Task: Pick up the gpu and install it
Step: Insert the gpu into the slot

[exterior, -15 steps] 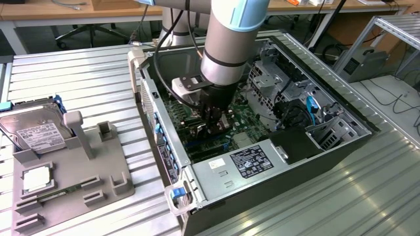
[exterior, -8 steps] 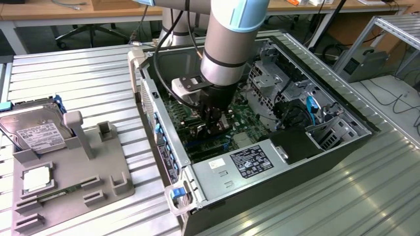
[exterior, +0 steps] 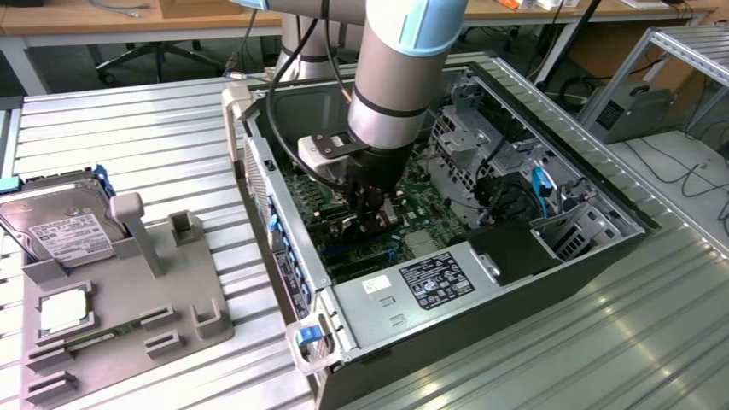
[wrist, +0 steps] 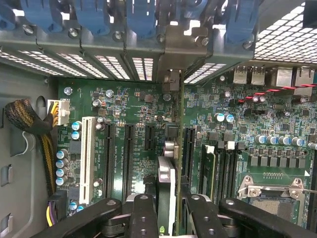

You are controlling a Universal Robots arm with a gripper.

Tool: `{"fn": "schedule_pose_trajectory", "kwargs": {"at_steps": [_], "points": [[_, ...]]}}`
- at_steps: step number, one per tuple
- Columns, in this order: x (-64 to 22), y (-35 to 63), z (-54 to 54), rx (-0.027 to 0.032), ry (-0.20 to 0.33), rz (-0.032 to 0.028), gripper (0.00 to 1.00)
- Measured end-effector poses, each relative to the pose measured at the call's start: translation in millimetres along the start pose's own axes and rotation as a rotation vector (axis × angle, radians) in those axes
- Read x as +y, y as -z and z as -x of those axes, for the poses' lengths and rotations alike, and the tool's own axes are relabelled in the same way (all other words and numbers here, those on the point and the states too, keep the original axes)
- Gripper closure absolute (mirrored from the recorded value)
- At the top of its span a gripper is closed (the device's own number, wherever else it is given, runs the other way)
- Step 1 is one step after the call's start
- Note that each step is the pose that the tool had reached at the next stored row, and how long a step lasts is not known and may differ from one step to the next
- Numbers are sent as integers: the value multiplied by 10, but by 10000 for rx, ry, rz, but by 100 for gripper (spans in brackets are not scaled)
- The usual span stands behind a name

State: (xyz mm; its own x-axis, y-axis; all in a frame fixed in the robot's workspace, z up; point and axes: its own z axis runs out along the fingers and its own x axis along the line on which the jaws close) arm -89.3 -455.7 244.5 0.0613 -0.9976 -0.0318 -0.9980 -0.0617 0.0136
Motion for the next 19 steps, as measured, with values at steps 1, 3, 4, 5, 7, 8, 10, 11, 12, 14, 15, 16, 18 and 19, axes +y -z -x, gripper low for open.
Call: {"fn": "schedule_pose_trajectory", "kwargs": {"at_steps": [1, 3, 4, 5, 7, 8, 10, 11, 12, 14, 15, 16, 18, 19], "points": [[1, -1, 0, 1, 0, 0, 73], [4, -4, 0, 0, 0, -2, 73], [4, -4, 0, 0, 0, -1, 73], [4, -4, 0, -1, 0, -1, 73], [5, -4, 0, -1, -1, -1, 73], [5, -4, 0, -2, -1, -1, 73], [4, -5, 0, -2, -3, -1, 73], [3, -5, 0, -2, -2, -1, 73], [1, -5, 0, -3, -1, 0, 73], [-2, -5, 0, -2, -2, -1, 73], [-2, -5, 0, -1, -1, -1, 73], [1, -5, 0, 1, 0, -8, 73], [12, -7, 0, 2, 4, -30, 73], [16, -9, 0, 2, 2, -40, 73]]}}
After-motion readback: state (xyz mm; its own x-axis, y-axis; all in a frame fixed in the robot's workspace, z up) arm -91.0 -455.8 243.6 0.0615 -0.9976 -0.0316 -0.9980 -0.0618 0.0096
